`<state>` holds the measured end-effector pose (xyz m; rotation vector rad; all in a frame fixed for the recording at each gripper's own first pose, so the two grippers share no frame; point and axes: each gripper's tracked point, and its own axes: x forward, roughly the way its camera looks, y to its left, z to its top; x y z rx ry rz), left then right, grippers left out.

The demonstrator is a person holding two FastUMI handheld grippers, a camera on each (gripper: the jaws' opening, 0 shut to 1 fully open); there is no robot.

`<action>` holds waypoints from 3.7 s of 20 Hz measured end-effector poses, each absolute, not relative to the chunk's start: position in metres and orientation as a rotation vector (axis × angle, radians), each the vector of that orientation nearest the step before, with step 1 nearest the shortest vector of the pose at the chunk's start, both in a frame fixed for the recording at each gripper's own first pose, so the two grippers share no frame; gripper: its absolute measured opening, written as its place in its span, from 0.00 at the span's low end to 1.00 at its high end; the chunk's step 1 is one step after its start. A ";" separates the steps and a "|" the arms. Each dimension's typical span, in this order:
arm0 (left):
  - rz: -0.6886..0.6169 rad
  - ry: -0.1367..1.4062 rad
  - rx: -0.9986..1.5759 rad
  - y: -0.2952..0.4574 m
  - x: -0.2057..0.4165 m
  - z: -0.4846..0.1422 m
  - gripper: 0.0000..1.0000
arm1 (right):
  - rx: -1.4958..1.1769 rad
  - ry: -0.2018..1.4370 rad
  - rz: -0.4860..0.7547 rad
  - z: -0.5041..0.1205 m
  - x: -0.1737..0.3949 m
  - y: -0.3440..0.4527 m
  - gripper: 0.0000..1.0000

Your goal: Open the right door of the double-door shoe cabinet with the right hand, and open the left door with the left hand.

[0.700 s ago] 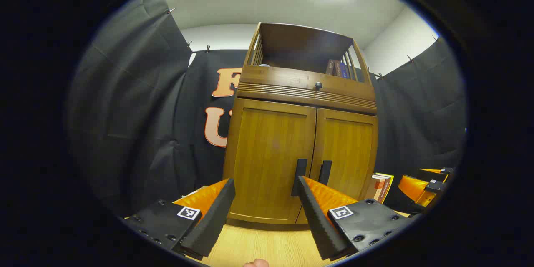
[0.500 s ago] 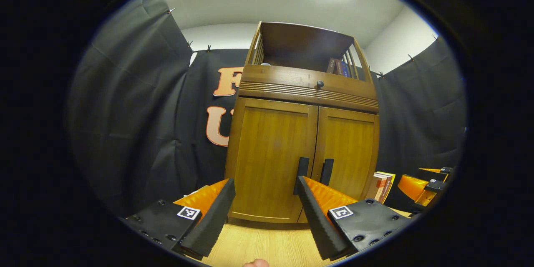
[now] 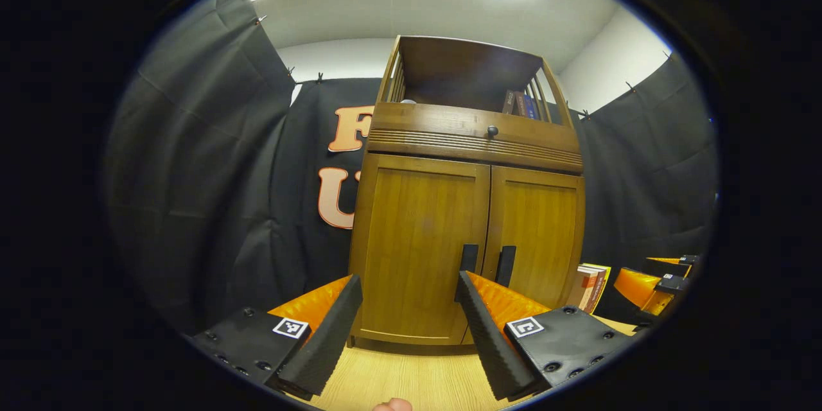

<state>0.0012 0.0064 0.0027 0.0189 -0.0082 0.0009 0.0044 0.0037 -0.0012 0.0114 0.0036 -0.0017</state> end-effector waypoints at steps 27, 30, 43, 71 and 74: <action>0.037 0.015 0.025 0.032 0.000 -0.005 0.93 | -0.014 -0.012 0.134 0.026 0.148 0.057 0.93; 0.033 0.022 0.035 0.034 0.000 -0.006 0.93 | -0.028 0.012 0.127 0.013 0.182 0.068 0.94; 0.043 0.021 0.051 0.044 0.004 -0.008 0.96 | -0.014 0.183 0.074 -0.079 0.270 0.083 0.85; 0.021 -0.021 0.091 0.014 -0.017 0.004 0.96 | 0.021 0.211 0.082 -0.077 0.158 0.056 0.24; -0.006 -0.014 0.072 -0.001 -0.020 0.000 0.93 | 0.031 0.220 0.073 -0.070 0.129 0.037 0.24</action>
